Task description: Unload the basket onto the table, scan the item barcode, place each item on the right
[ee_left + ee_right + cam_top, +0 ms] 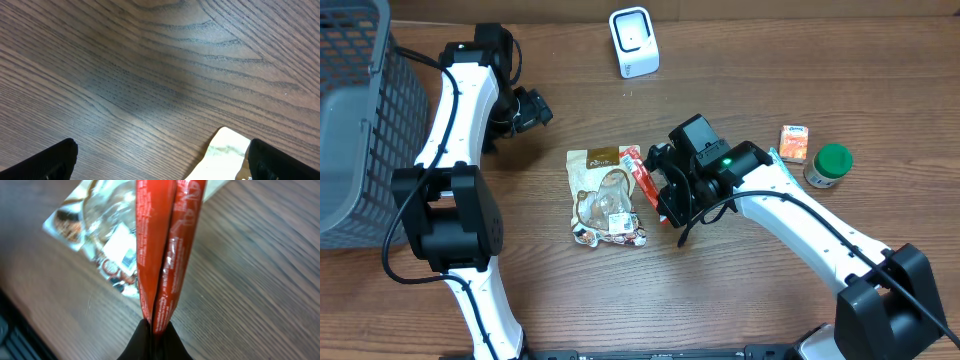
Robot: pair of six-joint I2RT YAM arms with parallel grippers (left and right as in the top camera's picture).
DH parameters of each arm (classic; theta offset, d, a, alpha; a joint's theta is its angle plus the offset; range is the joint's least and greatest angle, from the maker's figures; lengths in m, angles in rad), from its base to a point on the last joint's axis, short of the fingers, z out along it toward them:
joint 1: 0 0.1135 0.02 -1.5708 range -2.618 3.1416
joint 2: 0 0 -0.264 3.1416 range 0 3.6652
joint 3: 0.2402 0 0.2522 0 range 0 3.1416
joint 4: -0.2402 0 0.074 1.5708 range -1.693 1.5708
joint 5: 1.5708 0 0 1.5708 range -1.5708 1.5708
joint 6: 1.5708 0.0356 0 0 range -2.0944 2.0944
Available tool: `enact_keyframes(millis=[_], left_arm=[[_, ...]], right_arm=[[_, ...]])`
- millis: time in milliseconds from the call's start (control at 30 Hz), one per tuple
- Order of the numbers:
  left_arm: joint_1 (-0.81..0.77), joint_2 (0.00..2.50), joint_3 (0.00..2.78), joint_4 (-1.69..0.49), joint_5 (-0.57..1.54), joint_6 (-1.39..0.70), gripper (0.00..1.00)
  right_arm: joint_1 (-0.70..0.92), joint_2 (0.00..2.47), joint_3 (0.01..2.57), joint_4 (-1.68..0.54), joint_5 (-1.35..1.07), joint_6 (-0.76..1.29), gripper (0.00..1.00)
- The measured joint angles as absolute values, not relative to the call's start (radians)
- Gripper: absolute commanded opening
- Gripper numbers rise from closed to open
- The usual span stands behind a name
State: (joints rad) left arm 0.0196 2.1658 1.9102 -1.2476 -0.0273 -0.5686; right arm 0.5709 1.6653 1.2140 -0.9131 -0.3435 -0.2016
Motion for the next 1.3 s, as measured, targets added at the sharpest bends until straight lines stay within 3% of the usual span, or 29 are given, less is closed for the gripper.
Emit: enact_keyframes(millis=[267, 400, 600, 1000, 1167, 1300], left_arm=[[0.020, 2.166, 1.910, -1.247, -0.027, -0.569, 1.00], [0.020, 2.166, 1.910, -1.248, -0.027, -0.569, 1.00], [0.020, 2.166, 1.910, -1.248, -0.027, -0.569, 1.00], [0.020, 2.166, 1.910, -1.248, -0.027, -0.569, 1.00], [0.020, 2.166, 1.910, -1.248, -0.027, -0.569, 1.00], [0.020, 2.166, 1.910, -1.248, -0.028, -0.569, 1.00]], right_arm=[[0.569, 1.665, 1.217, -1.170, -0.539, -0.767, 0.04], [0.565, 1.665, 1.217, -1.171, -0.585, -0.905, 0.04], [0.563, 1.665, 1.219, -1.115, -0.569, -0.941, 0.04], [0.562, 1.665, 1.361, -0.741, 0.074, -0.595, 0.03], [0.562, 1.665, 1.366, -0.507, 0.375, -0.664, 0.03], [0.562, 1.679, 1.372, -0.257, 0.593, -0.845, 0.03]])
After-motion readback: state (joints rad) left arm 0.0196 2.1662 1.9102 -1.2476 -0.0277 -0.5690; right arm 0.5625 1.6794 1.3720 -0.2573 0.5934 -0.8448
